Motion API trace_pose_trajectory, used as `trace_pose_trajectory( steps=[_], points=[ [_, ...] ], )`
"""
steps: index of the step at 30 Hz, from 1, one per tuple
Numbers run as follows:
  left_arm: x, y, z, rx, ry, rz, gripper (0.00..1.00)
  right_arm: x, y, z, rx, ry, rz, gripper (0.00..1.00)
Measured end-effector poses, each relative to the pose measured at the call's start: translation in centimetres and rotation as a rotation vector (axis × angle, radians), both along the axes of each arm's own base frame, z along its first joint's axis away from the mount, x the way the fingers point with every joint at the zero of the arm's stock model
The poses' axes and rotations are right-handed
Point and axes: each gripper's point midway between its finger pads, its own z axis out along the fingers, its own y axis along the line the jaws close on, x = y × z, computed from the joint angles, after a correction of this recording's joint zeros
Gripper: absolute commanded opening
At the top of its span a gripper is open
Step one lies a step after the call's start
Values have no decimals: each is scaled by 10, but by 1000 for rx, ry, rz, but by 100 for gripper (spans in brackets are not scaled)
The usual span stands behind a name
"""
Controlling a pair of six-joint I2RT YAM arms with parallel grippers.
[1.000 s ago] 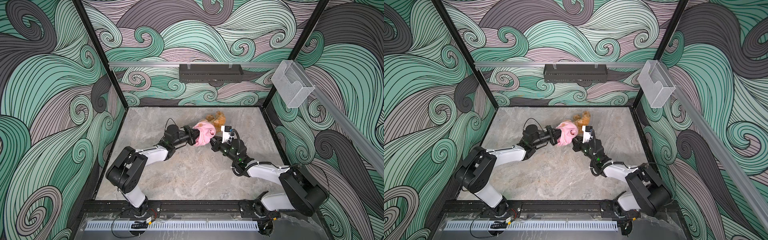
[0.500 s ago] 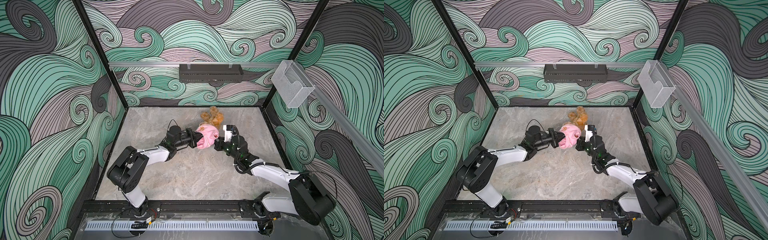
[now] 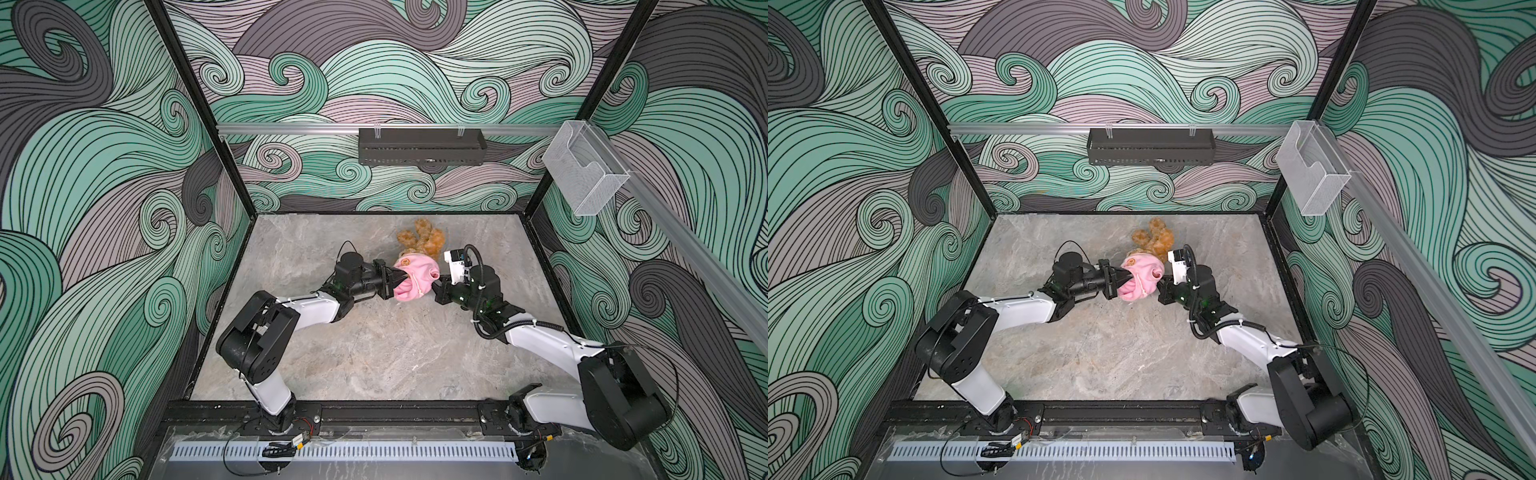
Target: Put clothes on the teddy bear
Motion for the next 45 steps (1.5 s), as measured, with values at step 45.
trace_pose_trajectory(
  steps=[45],
  points=[
    [-13,48,-37,1822,-1876,-1365,0,20,-139,46,-119,36,-386,26]
  ],
)
